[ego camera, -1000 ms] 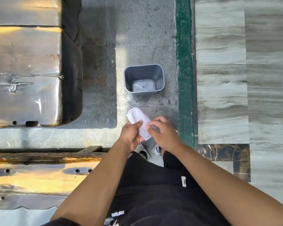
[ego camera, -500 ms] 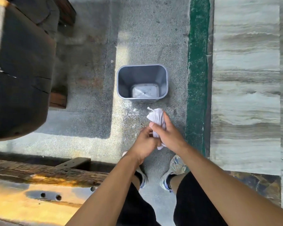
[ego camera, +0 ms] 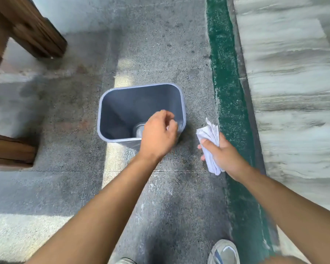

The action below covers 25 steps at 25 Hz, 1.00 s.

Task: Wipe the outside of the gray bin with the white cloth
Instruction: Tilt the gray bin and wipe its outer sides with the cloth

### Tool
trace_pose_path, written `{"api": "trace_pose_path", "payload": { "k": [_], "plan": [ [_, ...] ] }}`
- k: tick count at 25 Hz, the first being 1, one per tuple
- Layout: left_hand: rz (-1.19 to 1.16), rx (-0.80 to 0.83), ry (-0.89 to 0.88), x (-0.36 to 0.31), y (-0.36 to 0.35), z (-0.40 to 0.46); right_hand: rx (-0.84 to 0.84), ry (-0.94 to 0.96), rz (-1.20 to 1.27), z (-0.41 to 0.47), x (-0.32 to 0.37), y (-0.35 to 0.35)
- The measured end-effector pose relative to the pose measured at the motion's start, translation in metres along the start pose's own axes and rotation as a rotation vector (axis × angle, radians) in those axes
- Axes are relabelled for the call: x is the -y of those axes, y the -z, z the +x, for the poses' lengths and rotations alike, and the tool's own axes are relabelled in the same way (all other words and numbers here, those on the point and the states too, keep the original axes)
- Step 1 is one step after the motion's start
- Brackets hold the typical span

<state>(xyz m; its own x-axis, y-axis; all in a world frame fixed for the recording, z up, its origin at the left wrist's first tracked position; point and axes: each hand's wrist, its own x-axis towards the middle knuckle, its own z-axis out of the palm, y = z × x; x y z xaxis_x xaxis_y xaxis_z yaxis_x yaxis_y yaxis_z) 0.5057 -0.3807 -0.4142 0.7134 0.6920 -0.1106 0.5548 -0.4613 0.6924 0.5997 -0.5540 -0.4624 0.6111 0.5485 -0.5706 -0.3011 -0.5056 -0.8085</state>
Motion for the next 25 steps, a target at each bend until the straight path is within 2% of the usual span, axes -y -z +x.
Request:
{"api": "trace_pose_path", "payload": {
  "k": [3,5,8,14,18,21,25],
  "plan": [
    [0.231,0.186,0.044,0.003,-0.028,0.043,-0.043,0.068,0.038,0.041,-0.013,0.002],
    [0.246,0.338,0.126,0.007,-0.048,0.061,-0.059,0.124,0.103,0.065,-0.021,0.000],
    [0.202,0.412,0.134,0.015,-0.072,0.079,-0.063,0.198,0.149,0.093,-0.037,-0.007],
    [-0.024,0.282,0.208,0.018,-0.073,0.084,-0.064,0.332,0.259,0.120,-0.054,-0.024],
    [-0.169,0.175,0.273,0.028,-0.014,0.069,0.002,0.308,0.164,0.114,-0.048,-0.034],
    [-0.399,0.160,0.346,0.046,0.044,0.057,0.091,0.470,0.019,0.094,-0.018,-0.043],
    [-0.638,0.161,0.425,0.072,0.086,0.034,0.006,0.737,-0.220,0.071,0.025,-0.058]
  ]
}}
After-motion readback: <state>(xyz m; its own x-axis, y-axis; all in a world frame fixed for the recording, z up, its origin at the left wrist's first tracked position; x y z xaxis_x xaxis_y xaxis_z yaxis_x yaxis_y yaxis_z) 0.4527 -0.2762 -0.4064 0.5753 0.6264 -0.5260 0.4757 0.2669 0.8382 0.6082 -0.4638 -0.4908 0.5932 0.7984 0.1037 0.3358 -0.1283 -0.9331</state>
